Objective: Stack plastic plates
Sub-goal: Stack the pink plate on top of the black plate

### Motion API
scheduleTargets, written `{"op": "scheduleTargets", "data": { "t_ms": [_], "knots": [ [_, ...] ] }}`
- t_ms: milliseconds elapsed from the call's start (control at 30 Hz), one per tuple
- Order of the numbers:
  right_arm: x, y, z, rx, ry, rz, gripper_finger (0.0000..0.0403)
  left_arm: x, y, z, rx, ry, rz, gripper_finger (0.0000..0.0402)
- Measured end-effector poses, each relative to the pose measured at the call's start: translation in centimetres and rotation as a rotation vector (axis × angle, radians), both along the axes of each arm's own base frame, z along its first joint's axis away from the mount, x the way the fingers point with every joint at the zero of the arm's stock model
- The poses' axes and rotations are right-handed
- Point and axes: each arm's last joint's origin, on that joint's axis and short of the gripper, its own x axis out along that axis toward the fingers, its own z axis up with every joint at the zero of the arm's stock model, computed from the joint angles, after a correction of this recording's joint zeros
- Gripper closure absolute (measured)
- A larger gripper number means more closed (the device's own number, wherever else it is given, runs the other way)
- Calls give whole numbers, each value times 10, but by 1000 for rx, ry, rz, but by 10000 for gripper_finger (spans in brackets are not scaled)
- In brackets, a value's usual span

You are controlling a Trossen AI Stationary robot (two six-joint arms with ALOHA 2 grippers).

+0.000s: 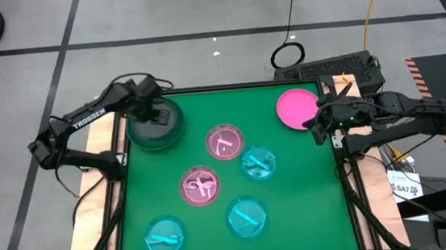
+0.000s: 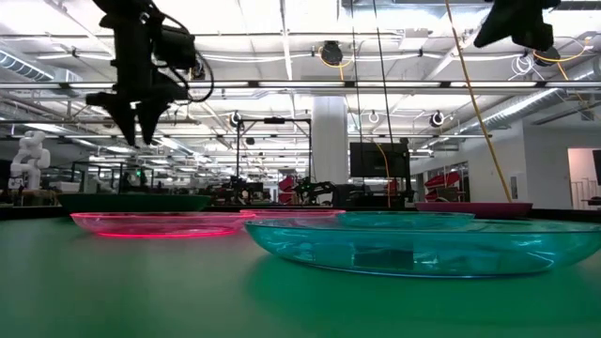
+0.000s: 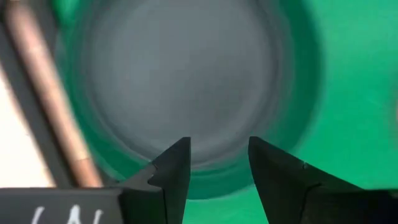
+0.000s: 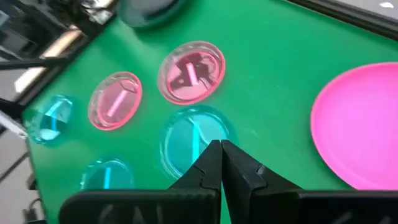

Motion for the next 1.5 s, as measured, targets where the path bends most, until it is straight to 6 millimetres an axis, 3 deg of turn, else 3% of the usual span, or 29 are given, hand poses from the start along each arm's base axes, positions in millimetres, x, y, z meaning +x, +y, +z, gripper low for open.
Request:
{"op": "scheduleTargets", "data": {
  "t_ms": [400,1100,1500],
  "knots": [
    [6,0,-15,7,205,-14,403,58,-33,14,85,-348,-108,234],
    [1,0,-20,-182,351,249,378,101,-110,27,144,-586,-136,234],
    [-11,2,-49,-154,411,318,378,112,-149,18,101,-605,-108,234]
  ]
}}
